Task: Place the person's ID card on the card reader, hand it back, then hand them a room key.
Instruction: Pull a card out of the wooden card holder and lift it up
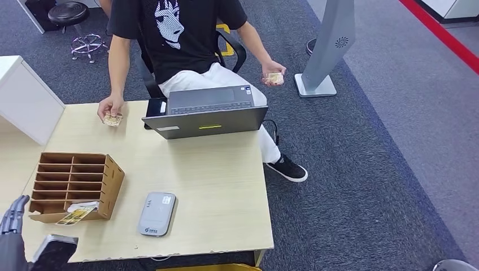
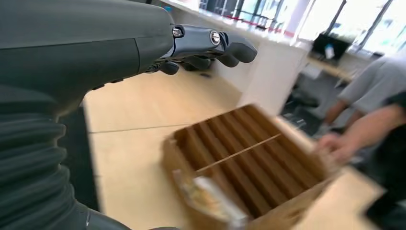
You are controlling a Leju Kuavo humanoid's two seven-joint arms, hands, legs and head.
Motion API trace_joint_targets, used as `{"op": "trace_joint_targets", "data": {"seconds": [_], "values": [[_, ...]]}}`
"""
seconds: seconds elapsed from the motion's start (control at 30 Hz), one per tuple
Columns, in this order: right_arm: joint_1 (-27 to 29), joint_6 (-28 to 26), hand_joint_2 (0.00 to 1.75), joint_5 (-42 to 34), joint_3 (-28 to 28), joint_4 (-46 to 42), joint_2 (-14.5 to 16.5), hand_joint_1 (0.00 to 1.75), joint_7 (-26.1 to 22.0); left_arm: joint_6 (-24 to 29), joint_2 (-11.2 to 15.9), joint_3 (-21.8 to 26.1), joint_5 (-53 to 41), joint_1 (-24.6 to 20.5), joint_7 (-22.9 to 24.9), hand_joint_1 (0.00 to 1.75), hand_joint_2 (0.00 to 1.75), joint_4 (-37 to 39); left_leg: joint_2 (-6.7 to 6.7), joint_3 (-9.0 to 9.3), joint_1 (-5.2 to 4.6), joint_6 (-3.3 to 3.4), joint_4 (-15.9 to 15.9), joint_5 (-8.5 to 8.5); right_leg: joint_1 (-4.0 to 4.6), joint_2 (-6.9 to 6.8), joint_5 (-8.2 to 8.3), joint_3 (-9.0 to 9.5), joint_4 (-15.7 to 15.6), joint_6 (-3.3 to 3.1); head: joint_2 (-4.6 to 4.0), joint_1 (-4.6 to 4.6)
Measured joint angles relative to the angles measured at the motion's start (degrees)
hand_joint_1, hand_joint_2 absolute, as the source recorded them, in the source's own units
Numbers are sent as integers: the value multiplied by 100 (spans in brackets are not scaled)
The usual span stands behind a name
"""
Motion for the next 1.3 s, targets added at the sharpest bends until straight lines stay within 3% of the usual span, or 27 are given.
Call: {"op": "trace_joint_targets", "data": {"seconds": [0.13,0.4,0.93,1.3], "values": [[68,211,175,297,-161,-240,63,0,124,-253,292,-1,-500,351,746,0,175,11,-14,-3,1,0,-1,0,1,-12,-4,-1,1,-1,0,0],[166,793,175,611,-434,-772,160,0,203,-254,272,10,-1463,387,1298,0,175,182,-17,-3,-1,3,-1,1,-4,-14,-1,2,-1,3,1,1],[239,1098,175,935,-805,-1135,215,0,87,319,-322,342,-2553,-171,821,0,175,767,-24,-3,-1,4,-1,3,-3,-27,-1,5,-1,3,0,2],[245,1380,175,1052,-1004,-1177,220,0,-88,721,-327,296,-3129,-1159,615,0,175,1587,-26,-2,-2,0,-1,10,-3,-30,4,6,0,-1,0,2]]}}
